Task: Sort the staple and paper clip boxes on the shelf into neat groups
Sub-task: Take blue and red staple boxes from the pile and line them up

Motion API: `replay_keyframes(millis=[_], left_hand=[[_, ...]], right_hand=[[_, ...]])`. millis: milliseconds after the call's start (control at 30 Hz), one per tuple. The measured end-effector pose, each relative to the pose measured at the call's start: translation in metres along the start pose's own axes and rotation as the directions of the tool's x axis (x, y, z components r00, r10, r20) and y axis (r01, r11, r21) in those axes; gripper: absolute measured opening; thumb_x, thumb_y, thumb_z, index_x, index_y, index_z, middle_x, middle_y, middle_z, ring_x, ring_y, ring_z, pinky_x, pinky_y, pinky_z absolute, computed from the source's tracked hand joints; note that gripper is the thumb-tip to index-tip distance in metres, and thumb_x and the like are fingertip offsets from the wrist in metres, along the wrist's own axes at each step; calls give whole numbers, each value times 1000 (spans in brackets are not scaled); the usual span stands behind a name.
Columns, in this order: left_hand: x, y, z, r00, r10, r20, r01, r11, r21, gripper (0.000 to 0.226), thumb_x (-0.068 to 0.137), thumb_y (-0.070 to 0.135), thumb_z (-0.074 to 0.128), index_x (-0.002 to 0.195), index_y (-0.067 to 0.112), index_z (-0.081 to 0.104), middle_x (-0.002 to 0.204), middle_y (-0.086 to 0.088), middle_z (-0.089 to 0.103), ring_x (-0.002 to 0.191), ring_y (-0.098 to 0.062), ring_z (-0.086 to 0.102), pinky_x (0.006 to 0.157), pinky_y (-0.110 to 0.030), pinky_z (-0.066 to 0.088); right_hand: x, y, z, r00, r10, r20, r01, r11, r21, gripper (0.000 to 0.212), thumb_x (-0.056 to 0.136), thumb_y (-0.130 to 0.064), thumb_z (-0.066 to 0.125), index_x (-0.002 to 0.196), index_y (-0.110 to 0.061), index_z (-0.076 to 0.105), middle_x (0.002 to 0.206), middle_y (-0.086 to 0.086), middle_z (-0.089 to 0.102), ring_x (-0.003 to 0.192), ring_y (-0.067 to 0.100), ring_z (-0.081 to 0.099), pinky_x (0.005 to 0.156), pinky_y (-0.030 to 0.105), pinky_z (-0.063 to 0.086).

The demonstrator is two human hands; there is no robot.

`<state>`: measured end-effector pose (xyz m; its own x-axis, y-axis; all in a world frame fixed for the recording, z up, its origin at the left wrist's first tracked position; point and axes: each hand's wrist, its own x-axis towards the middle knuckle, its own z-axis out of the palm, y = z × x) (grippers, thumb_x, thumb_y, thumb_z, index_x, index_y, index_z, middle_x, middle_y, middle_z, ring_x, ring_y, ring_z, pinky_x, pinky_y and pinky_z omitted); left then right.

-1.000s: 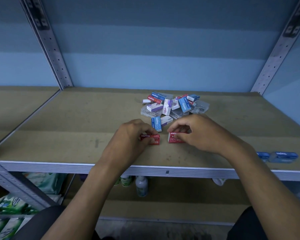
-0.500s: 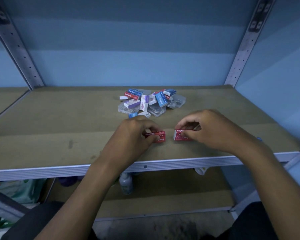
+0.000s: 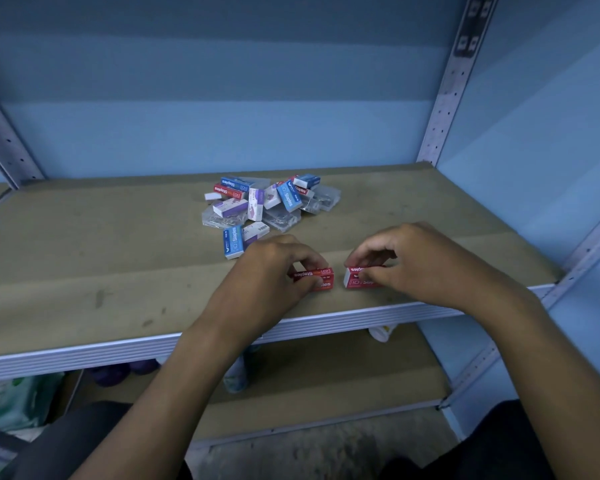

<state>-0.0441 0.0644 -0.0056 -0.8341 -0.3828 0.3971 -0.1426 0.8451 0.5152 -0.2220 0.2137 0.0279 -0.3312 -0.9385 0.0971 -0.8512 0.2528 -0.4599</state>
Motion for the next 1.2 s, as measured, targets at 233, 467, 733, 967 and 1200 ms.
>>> replay_keyframes(millis=[233, 467, 733, 967, 1200], left_hand=[[0, 1, 1, 999, 25, 45, -26, 999, 18, 20, 78, 25, 78, 96, 32, 75, 89, 14, 65, 74, -4, 59, 68, -14, 47], [0, 1, 1, 998, 26, 61, -28, 999, 22, 22, 78, 26, 78, 99, 32, 73, 90, 14, 65, 75, -5, 60, 69, -18, 50], [-5, -6, -7, 999, -39, 5, 39, 998, -43, 29, 79, 45, 73, 105, 33, 71, 94, 16, 66, 80, -3, 62, 70, -25, 53], [-6, -24, -22, 996, -29, -82, 33, 999, 40, 26, 79, 37, 75, 103, 27, 71, 94, 14, 67, 76, -3, 59, 70, -18, 50], [-7, -50, -40, 985, -87, -146, 114, 976, 186, 43, 73, 32, 82, 112, 23, 68, 110, 4, 66, 93, -10, 58, 82, -21, 45]], right_hand=[[-2, 4, 1, 999, 9, 37, -9, 1000, 7, 23, 87, -19, 75, 101, -37, 78, 91, -20, 75, 86, -9, 67, 83, 20, 56], [-2, 4, 1, 999, 21, 42, -22, 1000, 12, 18, 89, -28, 74, 100, -41, 77, 94, -22, 74, 86, -10, 66, 81, 19, 56], [4, -4, 1, 999, 2, -42, -1, 1000, 19, 15, 92, -33, 70, 103, -41, 75, 98, -23, 71, 90, -9, 63, 77, 15, 52], [25, -15, 13, 996, -24, -81, 30, 997, 65, 36, 90, -35, 72, 124, -44, 64, 120, -19, 58, 87, -6, 65, 84, 24, 54], [52, -27, 27, 988, 6, -156, 8, 996, 90, 59, 89, -32, 71, 141, -47, 47, 131, -10, 48, 90, 5, 66, 93, 28, 50]])
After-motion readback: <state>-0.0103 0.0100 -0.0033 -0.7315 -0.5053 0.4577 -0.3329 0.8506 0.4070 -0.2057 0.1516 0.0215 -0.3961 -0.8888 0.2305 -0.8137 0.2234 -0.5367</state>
